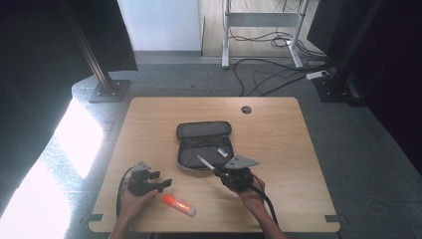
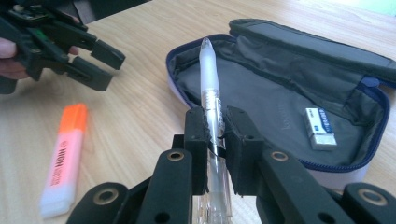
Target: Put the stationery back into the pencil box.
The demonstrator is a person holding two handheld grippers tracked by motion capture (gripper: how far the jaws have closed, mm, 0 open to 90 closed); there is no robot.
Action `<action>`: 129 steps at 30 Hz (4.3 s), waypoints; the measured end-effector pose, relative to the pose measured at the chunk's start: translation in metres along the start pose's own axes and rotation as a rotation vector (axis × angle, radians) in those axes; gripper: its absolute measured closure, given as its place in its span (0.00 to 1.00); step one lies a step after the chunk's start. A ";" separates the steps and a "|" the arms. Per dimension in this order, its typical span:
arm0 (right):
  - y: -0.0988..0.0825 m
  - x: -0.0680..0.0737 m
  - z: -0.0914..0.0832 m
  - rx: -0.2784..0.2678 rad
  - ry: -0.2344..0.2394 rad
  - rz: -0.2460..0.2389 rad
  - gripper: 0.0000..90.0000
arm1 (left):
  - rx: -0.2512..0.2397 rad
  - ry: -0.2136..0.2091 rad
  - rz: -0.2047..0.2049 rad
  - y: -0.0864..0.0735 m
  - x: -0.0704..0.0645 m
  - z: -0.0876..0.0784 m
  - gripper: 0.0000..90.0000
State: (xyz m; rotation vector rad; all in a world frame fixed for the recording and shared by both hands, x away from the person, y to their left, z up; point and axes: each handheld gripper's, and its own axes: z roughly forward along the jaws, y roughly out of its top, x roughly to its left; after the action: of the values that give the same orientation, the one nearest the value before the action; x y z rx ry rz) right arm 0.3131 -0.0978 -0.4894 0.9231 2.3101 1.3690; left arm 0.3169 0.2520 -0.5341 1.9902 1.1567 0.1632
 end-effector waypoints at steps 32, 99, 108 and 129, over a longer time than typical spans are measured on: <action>0.022 -0.033 0.039 0.053 -0.043 0.020 0.87 | -0.007 0.004 -0.016 -0.002 0.004 -0.003 0.34; 0.019 -0.058 0.089 0.124 -0.075 0.028 0.76 | 0.003 -0.003 -0.015 -0.004 0.006 -0.003 0.34; 0.019 -0.060 0.084 0.118 -0.079 0.037 0.76 | 0.004 -0.003 -0.014 -0.004 0.006 -0.003 0.34; 0.021 -0.037 0.060 0.043 -0.036 0.050 0.63 | -0.006 0.000 -0.019 -0.003 0.007 -0.005 0.34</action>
State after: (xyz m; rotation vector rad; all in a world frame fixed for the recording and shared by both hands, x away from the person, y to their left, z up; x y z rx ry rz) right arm 0.3817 -0.0750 -0.5040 1.0166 2.3126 1.3169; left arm 0.3160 0.2614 -0.5349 1.9731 1.1732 0.1564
